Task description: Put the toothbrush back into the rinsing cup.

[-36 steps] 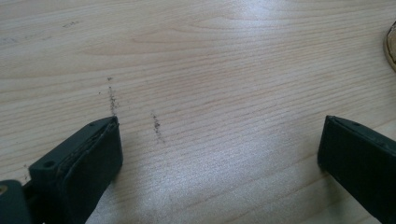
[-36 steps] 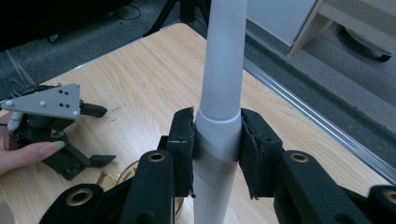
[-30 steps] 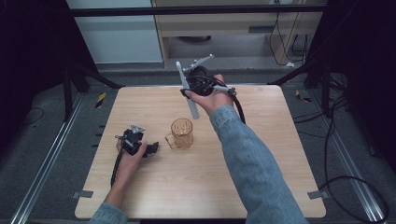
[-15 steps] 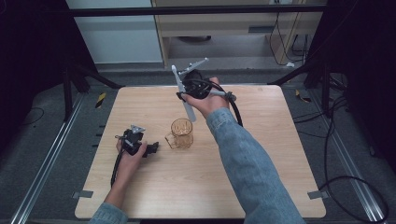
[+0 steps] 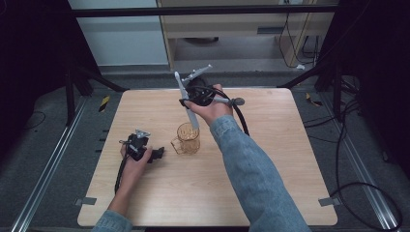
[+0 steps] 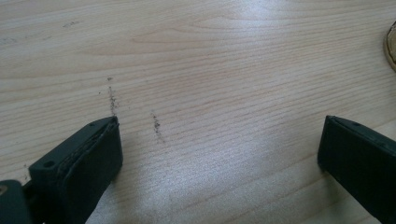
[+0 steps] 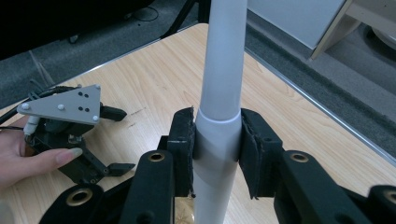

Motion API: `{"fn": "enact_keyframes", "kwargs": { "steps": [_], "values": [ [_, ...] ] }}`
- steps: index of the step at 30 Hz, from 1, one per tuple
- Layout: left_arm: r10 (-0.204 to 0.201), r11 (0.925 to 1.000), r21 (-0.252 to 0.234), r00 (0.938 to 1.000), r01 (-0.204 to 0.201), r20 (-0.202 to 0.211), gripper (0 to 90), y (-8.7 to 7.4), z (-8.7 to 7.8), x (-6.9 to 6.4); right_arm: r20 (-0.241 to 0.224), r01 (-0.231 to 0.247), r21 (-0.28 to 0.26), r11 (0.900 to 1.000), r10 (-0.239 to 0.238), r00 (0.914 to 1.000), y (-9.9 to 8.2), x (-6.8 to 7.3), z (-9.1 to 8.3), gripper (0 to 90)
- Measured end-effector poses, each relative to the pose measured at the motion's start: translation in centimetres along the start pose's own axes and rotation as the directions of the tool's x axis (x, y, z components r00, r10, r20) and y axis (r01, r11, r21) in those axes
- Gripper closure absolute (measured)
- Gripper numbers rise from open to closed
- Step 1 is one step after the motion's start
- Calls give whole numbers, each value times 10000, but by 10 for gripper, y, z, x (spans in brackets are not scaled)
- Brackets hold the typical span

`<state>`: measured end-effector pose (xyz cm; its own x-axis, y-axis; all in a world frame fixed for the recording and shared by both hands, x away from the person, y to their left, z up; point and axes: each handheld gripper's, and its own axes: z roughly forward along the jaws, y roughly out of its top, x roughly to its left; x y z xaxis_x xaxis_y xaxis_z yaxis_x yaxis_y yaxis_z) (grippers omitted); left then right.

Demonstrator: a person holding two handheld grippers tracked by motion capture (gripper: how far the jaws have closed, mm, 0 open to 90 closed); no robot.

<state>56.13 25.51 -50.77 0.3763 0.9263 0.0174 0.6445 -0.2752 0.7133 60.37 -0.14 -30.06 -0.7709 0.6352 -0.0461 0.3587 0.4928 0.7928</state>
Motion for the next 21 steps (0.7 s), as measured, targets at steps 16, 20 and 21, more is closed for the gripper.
{"fn": "enact_keyframes", "kwargs": {
  "steps": [16,20,21],
  "values": [
    [-1,10000,-1,10000,1,0,0,0,0,0,-122,36,-39,10000,-37,9999,0,4,6,675],
    [1,10000,0,10000,-1,0,0,0,0,0,-164,19,-47,10000,-20,9999,0,6,8,675],
    [1,10000,-3,10000,-1,-3,0,0,0,0,-181,18,-47,10000,-19,9998,1,6,8,675]
  ]
}}
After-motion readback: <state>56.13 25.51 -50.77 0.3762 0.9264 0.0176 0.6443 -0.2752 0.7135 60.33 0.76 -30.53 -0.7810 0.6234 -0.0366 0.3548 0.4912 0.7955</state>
